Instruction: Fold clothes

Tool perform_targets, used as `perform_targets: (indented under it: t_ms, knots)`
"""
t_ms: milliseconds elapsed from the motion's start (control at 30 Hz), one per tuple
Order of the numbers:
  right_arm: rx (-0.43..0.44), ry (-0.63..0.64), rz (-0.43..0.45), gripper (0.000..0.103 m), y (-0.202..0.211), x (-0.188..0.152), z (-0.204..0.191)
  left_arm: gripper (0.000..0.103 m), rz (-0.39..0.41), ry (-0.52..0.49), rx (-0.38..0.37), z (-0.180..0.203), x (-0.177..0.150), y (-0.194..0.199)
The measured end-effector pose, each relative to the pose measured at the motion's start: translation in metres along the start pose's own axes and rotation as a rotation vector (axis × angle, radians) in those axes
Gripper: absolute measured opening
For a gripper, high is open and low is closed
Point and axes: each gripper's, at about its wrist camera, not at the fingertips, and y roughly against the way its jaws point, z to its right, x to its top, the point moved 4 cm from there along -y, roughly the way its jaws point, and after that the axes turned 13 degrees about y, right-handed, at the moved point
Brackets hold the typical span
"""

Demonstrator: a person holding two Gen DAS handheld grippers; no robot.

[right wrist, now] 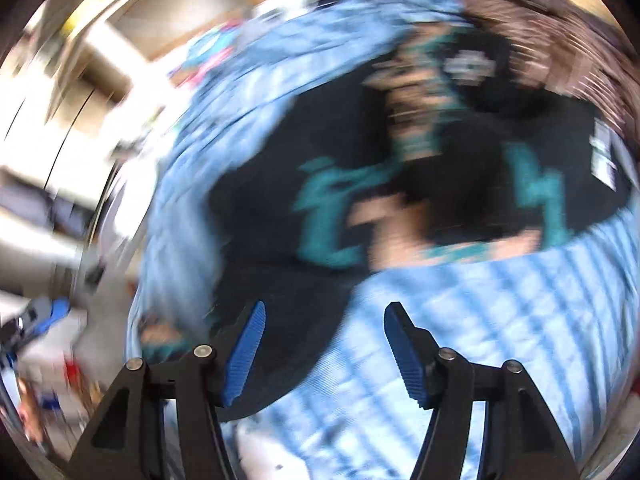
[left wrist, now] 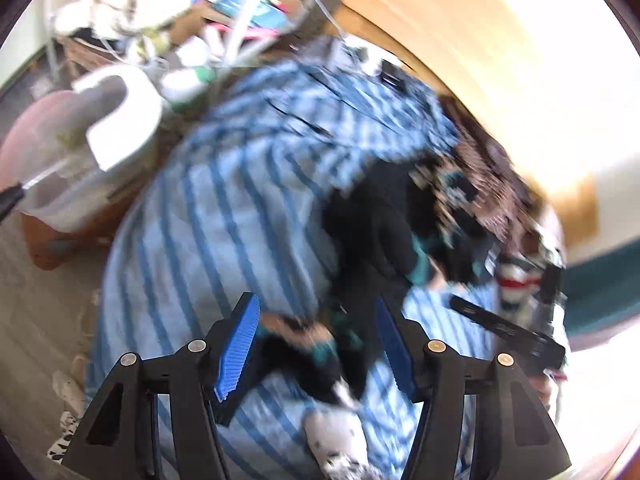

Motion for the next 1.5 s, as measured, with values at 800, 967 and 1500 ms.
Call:
perform_targets:
  t_ms: [800,967,1500]
  knots:
    - [-0.436,-0.016,0.191,0.017,-0.05,0.115,0.038,0.061,-0.286,-0.19,0.166,0.057,-0.07,-0.154]
    - [-0.5,-0.211,0.104,0.058,-0.068,0.112,0.071,0.061,-0.266,-0.128,0.148,0.042,-0.067,-0.137]
    - [-0.031,-0.083,-0.08,0.081,-0.147,-0.017,-0.024,0.017,-0.164,-0.287,0.226,0.023,-0.107,-0.127]
